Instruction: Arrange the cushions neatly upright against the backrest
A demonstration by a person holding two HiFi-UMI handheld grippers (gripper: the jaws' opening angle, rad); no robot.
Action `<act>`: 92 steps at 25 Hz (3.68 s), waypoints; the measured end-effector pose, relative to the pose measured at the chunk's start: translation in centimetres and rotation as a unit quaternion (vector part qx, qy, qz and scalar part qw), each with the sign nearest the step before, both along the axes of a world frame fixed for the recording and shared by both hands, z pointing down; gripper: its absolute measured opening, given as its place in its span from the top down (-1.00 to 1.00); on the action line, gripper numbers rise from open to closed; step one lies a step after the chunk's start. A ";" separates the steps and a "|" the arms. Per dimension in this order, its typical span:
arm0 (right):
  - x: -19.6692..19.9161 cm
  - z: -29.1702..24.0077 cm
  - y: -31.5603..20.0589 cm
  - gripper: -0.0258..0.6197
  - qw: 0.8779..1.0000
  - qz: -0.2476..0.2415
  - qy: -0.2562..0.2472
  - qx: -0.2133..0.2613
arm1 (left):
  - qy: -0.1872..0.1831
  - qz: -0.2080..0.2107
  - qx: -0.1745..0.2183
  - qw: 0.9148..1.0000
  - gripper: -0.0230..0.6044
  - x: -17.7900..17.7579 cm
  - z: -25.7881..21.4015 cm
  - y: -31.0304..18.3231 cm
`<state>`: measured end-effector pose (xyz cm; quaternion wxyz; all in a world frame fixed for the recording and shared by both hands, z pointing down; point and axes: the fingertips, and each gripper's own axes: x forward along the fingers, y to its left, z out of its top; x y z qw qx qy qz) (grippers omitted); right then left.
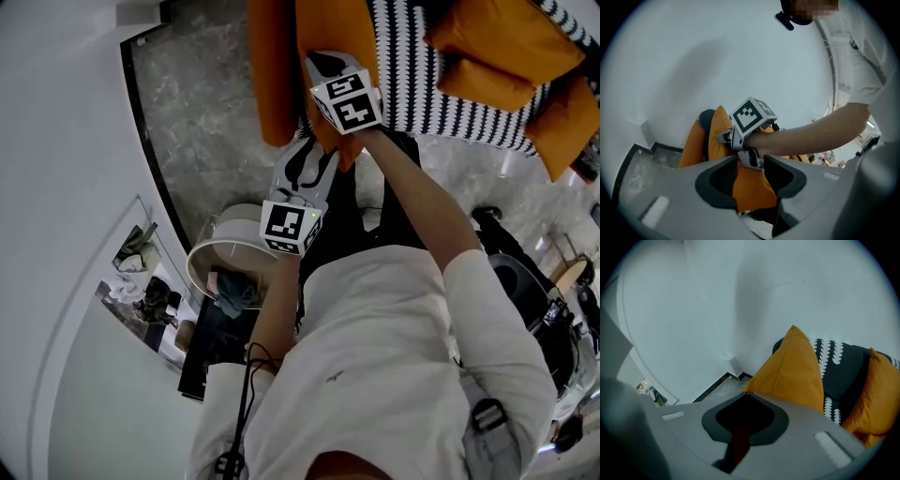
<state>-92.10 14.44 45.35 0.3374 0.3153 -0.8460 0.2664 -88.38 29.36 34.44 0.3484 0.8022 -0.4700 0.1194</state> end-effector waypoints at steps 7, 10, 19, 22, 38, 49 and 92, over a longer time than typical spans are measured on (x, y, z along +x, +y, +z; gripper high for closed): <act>-0.7 0.0 0.0 0.81 1.000 0.002 -0.006 0.002 | 0.006 0.046 -0.064 0.997 0.10 2.4 4.1 2.3; -1.2 -0.1 0.2 0.80 1.000 -0.002 -0.011 0.001 | 0.013 0.045 -0.085 0.995 0.09 2.9 5.6 2.9; -2.6 -3.4 0.4 0.52 0.996 -0.061 -0.063 0.028 | -0.002 0.041 -0.120 0.992 0.29 2.4 8.1 3.9; -1.6 -5.3 -0.4 0.49 0.994 -0.059 -0.072 0.054 | -0.012 0.033 -0.127 0.991 0.42 1.6 8.5 3.9; 10.5 4.8 6.4 0.59 0.996 -0.006 0.074 -0.040 | -0.043 -0.035 -0.124 0.991 0.79 -7.8 9.5 1.4; 4.4 6.4 10.2 0.76 0.994 -0.058 0.057 -0.075 | -0.075 -0.055 -0.090 0.992 0.79 -10.6 8.1 -1.9; 12.6 -12.8 4.7 0.42 0.995 -0.012 0.024 0.094 | -0.067 -0.010 0.056 0.996 0.55 -2.0 -5.8 -3.1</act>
